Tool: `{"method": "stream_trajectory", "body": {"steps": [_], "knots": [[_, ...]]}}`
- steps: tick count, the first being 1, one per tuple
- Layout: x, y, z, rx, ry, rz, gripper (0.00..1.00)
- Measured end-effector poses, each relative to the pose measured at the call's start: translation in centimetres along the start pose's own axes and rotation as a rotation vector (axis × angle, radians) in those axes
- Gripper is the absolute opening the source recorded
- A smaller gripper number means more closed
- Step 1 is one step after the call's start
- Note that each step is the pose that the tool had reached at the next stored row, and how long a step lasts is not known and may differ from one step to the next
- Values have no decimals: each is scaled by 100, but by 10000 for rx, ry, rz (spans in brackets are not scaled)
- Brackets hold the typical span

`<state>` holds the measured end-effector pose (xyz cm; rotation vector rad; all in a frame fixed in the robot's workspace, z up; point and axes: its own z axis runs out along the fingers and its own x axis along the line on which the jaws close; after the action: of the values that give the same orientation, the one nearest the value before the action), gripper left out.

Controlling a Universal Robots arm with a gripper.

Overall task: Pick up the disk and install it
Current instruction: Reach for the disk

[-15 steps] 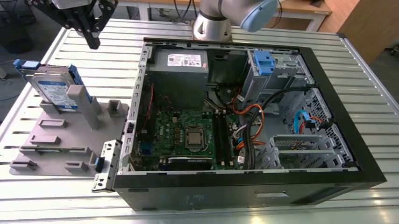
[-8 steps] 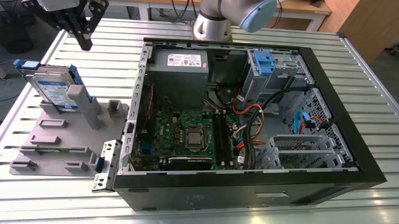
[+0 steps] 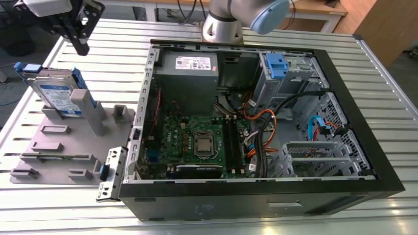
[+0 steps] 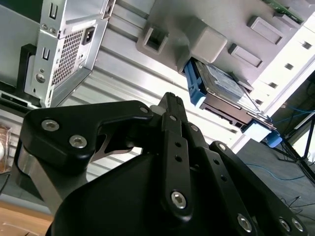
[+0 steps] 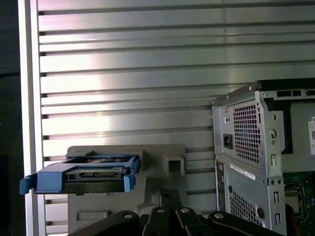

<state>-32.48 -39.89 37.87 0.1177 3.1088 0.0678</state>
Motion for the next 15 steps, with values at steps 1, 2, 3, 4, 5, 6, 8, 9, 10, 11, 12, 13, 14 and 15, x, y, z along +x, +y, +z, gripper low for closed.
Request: {"method": "stream_trajectory", "body": {"steps": [1,2,3,4,5,6,8,9,10,11,12,13,14,15], "knots": [[19,-2,5,0,0,0,11],[39,-4,11,1,1,0,11],[60,-5,19,0,0,-1,11],[80,-7,26,1,0,-1,11],[99,-9,33,1,1,0,11],[117,-10,42,2,1,0,11],[153,-14,57,1,0,1,11],[173,-16,64,1,0,0,11],[194,-18,69,2,0,0,11],[215,-20,75,1,1,0,11],[239,-22,81,2,1,0,11],[262,-24,87,2,0,0,11],[286,-26,93,2,1,0,11],[309,-28,99,2,1,0,11]]}}
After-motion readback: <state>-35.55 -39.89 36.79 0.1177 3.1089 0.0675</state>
